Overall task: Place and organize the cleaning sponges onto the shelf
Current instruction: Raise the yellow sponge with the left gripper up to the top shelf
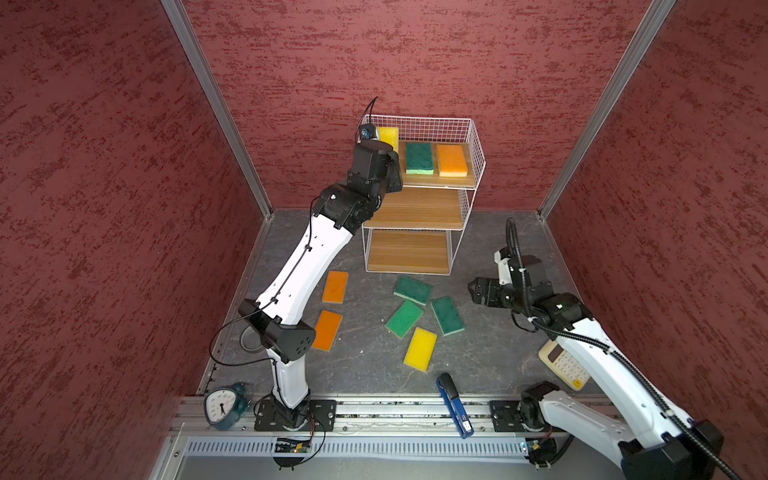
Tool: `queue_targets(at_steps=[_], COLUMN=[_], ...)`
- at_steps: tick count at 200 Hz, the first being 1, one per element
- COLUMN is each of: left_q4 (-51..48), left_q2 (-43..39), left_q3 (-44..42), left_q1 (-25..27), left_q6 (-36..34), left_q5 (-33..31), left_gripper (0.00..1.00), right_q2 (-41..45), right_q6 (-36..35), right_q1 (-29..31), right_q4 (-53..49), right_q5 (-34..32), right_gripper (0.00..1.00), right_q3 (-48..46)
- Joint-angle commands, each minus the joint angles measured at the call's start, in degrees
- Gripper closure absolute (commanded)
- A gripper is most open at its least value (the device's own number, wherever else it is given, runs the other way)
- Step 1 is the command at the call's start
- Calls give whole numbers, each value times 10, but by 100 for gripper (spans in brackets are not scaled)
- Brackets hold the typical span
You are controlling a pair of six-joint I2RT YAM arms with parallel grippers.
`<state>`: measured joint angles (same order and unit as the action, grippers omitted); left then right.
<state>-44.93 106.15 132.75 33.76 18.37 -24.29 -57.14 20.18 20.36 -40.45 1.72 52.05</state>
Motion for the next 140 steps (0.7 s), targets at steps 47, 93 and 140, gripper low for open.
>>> queue_targets(at_steps=[47, 93, 140], left_q4=[30, 26, 26], left_q2=[11, 24, 27], left_q3=[1, 7, 7], left_q1=[-6, -6, -6], left_q6=[3, 2, 3], left_q5=[-2, -14, -23], left_gripper=[44, 44, 44], right_q2=[-19, -21, -18], right_q6=[-16, -13, -12], right_q1=[-6, -6, -6], right_q4=[17, 22, 22], right_q5=[3, 8, 7], right_gripper=[2, 2, 2], right_q3=[23, 19, 18])
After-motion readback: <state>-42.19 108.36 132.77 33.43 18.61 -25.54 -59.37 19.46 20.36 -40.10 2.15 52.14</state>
